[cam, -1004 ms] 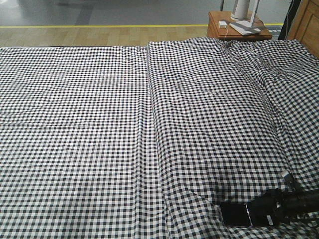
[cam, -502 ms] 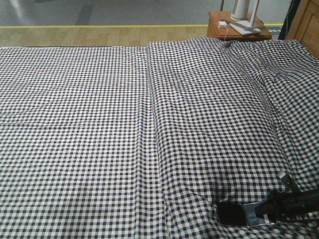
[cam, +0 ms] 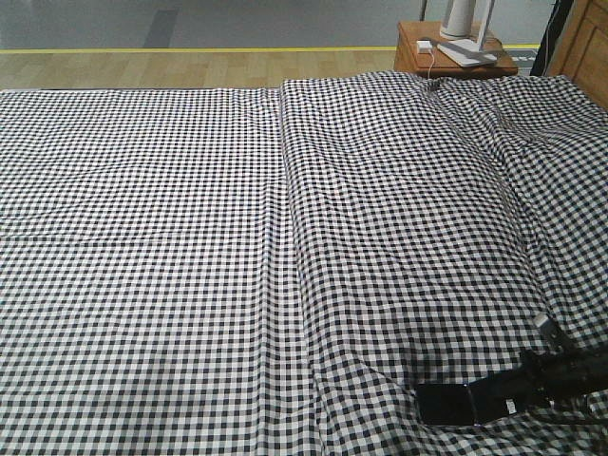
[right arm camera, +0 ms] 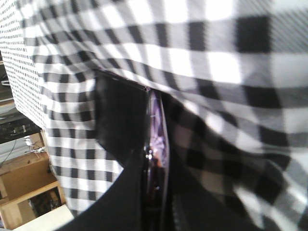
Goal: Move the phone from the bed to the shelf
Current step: 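Lower the right gripper onto the black phone and close on it, then lift the phone off the sheet with the right gripper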
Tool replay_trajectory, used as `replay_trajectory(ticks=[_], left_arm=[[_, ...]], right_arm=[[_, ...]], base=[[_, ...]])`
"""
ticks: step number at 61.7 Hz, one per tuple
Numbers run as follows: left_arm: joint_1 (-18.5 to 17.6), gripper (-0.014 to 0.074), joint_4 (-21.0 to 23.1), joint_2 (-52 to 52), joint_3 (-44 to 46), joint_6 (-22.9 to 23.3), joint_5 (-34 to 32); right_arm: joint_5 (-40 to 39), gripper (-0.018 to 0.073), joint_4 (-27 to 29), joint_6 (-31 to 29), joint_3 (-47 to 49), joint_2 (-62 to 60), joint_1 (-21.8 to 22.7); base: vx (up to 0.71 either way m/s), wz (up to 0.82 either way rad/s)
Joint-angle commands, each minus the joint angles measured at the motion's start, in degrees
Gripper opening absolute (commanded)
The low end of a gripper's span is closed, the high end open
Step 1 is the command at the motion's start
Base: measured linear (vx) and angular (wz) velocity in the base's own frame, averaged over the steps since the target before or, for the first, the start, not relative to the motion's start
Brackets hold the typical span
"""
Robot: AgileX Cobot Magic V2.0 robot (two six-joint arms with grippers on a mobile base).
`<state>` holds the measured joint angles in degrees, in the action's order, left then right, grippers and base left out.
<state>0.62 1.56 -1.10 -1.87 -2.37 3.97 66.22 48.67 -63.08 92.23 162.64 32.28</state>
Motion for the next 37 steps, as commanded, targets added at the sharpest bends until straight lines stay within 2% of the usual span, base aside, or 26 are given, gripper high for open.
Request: replay_trajectory(ticks=[1, 20, 37], left_arm=[[0.1, 0.0001, 0.6, -0.3, 1.4, 0.5, -4.3], [0.1, 0.0001, 0.6, -0.3, 1.4, 0.5, -4.3], [0.1, 0.0001, 0.6, -0.3, 1.4, 0.5, -4.3]], right_arm=[[7.7, -0.0003, 1.8, -1.1, -1.4, -6.0, 0.0], [7.7, -0.0003, 5.9, -6.1, -11.9, -14.6, -0.1], [7.7, -0.0003, 8.1, -6.4, -19.2, -25.0, -0.2]], base=[[0.00, 0.00], [0.00, 0.00], [0.00, 0.00]])
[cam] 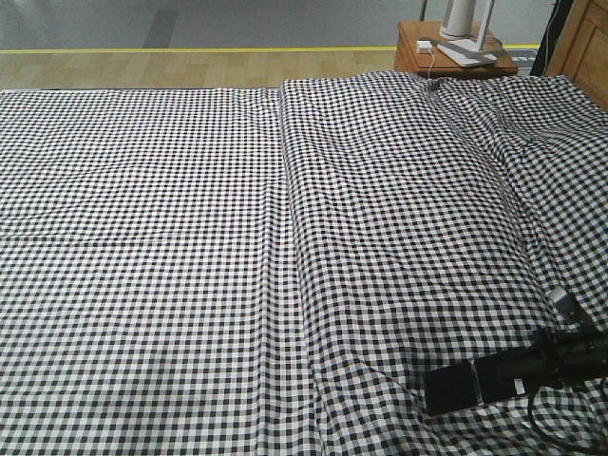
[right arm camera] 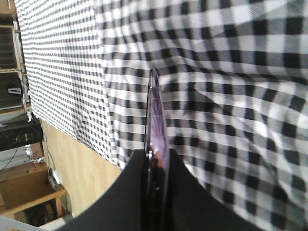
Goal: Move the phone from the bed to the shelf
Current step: 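Lift the phone off the sheet with the right gripper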
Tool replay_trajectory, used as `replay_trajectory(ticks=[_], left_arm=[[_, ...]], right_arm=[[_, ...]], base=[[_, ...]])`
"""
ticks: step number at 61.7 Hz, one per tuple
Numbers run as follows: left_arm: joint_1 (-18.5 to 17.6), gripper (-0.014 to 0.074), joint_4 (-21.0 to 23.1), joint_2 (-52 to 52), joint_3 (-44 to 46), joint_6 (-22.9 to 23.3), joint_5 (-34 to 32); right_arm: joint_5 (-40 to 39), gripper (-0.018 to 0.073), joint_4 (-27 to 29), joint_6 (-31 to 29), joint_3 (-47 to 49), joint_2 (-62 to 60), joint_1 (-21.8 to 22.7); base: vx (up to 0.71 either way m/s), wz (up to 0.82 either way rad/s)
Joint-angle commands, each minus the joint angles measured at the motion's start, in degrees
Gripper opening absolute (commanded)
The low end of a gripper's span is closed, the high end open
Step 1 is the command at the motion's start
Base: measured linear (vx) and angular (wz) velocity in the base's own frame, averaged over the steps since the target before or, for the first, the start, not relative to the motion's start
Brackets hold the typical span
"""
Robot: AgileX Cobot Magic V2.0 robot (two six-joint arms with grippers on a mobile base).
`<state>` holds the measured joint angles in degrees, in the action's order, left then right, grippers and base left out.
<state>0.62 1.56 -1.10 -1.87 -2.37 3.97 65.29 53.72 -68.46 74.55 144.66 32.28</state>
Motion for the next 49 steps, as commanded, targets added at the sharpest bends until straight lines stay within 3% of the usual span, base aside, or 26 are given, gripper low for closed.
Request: replay_trajectory(ticks=[1, 32, 40, 49], left_arm=[[0.1, 0.0001, 0.6, -0.3, 1.4, 0.5, -4.3], [0.1, 0.0001, 0.6, -0.3, 1.4, 0.5, -4.3], [0.1, 0.0001, 0.6, -0.3, 1.4, 0.5, -4.3], [0.1, 0.0001, 0.6, -0.3, 1.4, 0.5, -4.3]], right_arm=[[8.6, -0.0003, 3.1, -1.0, -2.1, -7.6, -0.2], [8.6, -0.0003, 10.3, -1.4, -10.7, -34.2, -0.3], [8.6, -0.0003, 12.6, -2.1, -11.2, -40.4, -3.0], [8.5, -0.0003, 13.0, -2.2, -11.2, -46.1, -9.0]], base=[[0.00, 0.00], [0.00, 0.00], [0.00, 0.00], [0.00, 0.00]])
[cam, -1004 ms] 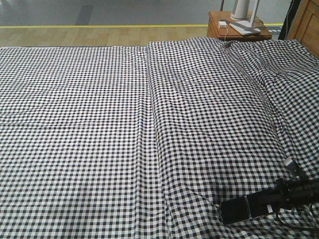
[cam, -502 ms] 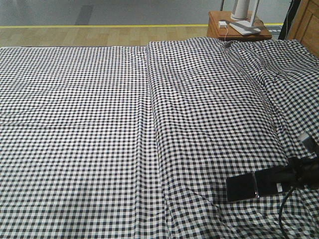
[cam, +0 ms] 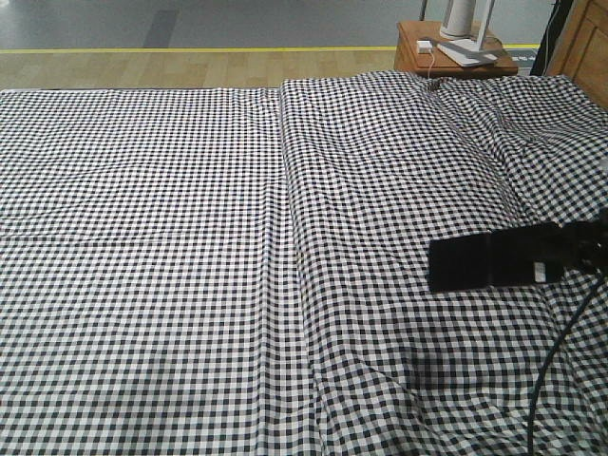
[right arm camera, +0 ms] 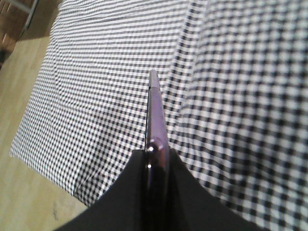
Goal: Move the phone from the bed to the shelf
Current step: 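Lift the phone off the sheet with the right gripper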
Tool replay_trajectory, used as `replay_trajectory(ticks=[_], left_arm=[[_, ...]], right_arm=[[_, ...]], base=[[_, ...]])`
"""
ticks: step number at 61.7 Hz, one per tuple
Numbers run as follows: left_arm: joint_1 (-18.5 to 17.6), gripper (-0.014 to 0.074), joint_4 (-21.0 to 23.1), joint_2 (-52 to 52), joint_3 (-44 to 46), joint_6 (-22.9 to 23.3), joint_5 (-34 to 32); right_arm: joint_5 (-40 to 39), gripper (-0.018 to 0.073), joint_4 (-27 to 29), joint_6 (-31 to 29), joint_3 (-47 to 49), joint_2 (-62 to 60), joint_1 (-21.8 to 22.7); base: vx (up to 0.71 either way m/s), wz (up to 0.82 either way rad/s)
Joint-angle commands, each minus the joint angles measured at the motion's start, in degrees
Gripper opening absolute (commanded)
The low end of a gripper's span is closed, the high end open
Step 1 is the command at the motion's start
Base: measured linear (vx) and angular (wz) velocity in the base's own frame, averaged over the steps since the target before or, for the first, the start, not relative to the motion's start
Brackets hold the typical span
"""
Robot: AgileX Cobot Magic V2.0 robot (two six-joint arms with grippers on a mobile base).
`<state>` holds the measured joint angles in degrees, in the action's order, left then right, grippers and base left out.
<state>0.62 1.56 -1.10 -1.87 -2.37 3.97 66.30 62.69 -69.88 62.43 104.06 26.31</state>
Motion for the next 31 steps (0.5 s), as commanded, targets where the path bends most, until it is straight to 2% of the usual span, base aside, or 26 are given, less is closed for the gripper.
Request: replay_trajectory(ticks=[1, 14, 31], left_arm=[[0.1, 0.0001, 0.6, -0.3, 1.4, 0.5, -4.3], [0.1, 0.0001, 0.6, -0.3, 1.4, 0.5, -4.3], [0.1, 0.0001, 0.6, -0.3, 1.4, 0.5, -4.3]], right_arm=[[7.5, -0.0003, 4.0, -0.6, 0.9, -6.0, -3.7], [7.5, -0.0003, 4.2, 0.5, 0.9, -12.9, -14.3], [7.5, -0.0003, 5.4, 0.5, 0.9, -21.4, -25.0]], base=[[0.00, 0.00], [0.00, 0.00], [0.00, 0.00]])
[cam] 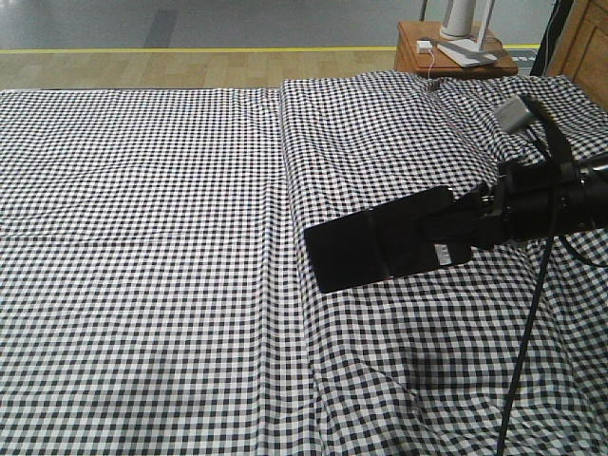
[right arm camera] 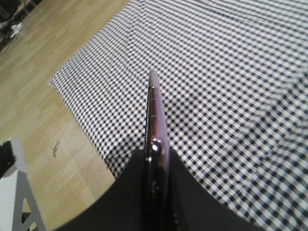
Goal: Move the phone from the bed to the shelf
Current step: 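Lift the phone off the sheet with the right gripper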
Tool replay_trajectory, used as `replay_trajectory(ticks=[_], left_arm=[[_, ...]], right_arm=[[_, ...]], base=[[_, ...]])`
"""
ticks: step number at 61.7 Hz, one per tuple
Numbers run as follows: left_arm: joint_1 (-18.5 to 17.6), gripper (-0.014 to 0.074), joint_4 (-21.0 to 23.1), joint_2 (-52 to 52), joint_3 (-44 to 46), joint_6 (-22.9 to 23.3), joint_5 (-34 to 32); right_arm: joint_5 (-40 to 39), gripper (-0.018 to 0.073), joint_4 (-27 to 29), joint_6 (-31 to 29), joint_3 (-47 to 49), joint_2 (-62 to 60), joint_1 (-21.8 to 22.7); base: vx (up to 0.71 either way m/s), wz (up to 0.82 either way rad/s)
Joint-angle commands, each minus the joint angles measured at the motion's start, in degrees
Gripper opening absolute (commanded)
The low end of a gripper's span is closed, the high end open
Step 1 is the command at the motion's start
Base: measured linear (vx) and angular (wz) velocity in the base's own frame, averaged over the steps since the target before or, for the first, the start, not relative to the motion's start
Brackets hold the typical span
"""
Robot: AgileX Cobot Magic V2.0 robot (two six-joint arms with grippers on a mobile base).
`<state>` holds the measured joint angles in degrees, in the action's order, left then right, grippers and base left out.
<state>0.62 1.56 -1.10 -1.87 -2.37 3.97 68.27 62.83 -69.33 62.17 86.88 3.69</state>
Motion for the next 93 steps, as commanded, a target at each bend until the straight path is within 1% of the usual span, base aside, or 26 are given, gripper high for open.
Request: replay_trajectory(ticks=[1, 12, 21, 26, 34, 93], left_arm=[[0.1, 0.0001, 0.6, -0.3, 1.4, 0.5, -4.3], [0.1, 0.0001, 0.6, -0.3, 1.4, 0.5, -4.3], [0.1, 0.0001, 0.6, -0.3, 1.4, 0.5, -4.3], [0.1, 0.0001, 0.6, -0.3, 1.4, 0.5, -4.3], [0.1, 0.0001, 0.6, -0.3, 1.4, 0.5, -4.3], [0.1, 0.0001, 0.6, -0.3, 1.4, 0.5, -4.3]], right_arm=[[5.6, -0.0003, 5.2, 0.1, 1.2, -4.5, -2.8], [5.6, -0.0003, 5.1, 1.9, 1.2, -8.5, -9.0], [5.5, -0.0003, 5.1, 1.9, 1.2, -11.5, -14.4], [5.5, -0.0003, 5.1, 2.3, 1.2, -12.6, -16.8], [5.5, -0.0003, 5.1, 2.9, 1.2, -13.4, -19.0], [5.5, -0.0002, 5.2, 2.9, 1.2, -13.4, -19.1]], base=[[0.00, 0.00], [0.00, 0.00], [0.00, 0.00], [0.00, 0.00], [0.00, 0.00], [0.00, 0.00]])
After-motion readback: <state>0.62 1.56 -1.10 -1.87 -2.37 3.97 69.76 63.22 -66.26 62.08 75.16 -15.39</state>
